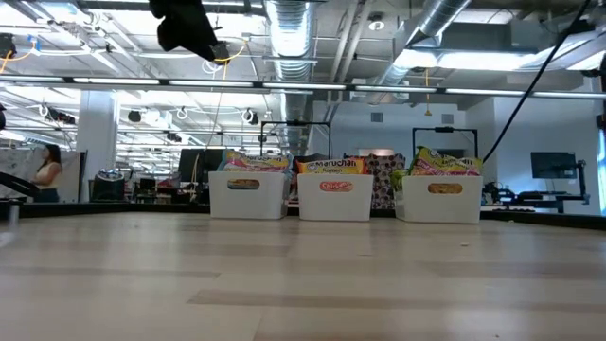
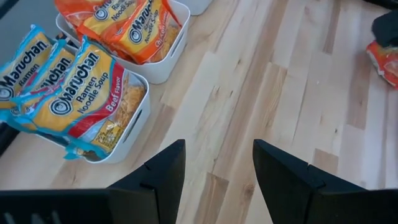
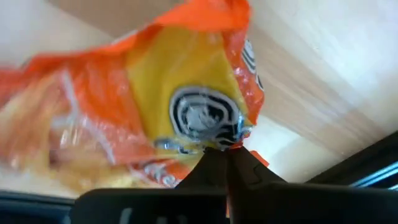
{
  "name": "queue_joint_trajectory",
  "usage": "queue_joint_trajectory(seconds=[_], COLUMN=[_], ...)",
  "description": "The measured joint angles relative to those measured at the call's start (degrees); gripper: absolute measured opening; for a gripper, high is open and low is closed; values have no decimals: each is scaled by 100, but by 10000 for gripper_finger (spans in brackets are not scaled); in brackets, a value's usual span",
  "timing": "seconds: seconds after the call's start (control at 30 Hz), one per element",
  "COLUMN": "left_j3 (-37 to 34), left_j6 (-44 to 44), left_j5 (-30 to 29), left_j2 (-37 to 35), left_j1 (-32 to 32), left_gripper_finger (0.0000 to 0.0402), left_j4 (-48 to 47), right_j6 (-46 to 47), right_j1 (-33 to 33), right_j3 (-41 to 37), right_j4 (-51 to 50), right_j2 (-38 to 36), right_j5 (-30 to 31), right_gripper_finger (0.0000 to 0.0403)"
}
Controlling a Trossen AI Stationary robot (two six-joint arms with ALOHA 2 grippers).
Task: Sort Maruchan noodles
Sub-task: Put the orange noodle pack into the middle white bin
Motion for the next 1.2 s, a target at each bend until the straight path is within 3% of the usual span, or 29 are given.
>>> queue_joint_trajectory(seconds=[0.17, 0.33, 0.6, 0.83, 1.2], left_j3=[0, 0, 0, 0, 0], left_j6=[335, 635, 1016, 1265, 1271], left_j5=[-75, -563, -587, -586, -598], left_j2=[0, 0, 0, 0, 0], left_j1=[0, 25, 263, 504, 1025], left_gripper_finger=[174, 174, 174, 174, 174], left_j4=[0, 0, 0, 0, 0], right_j6=[255, 396, -75, -1321, -4449], right_j1=[-31, -177, -745, -1531, -3345], right_j3=[704, 1384, 2245, 2702, 3399], right_j4=[-705, -1248, -2000, -2300, -2431], right_j2=[0, -2, -11, -13, -17], right_j5=[537, 1338, 2524, 3241, 3936], right_gripper_finger=[2, 1, 0, 0, 0])
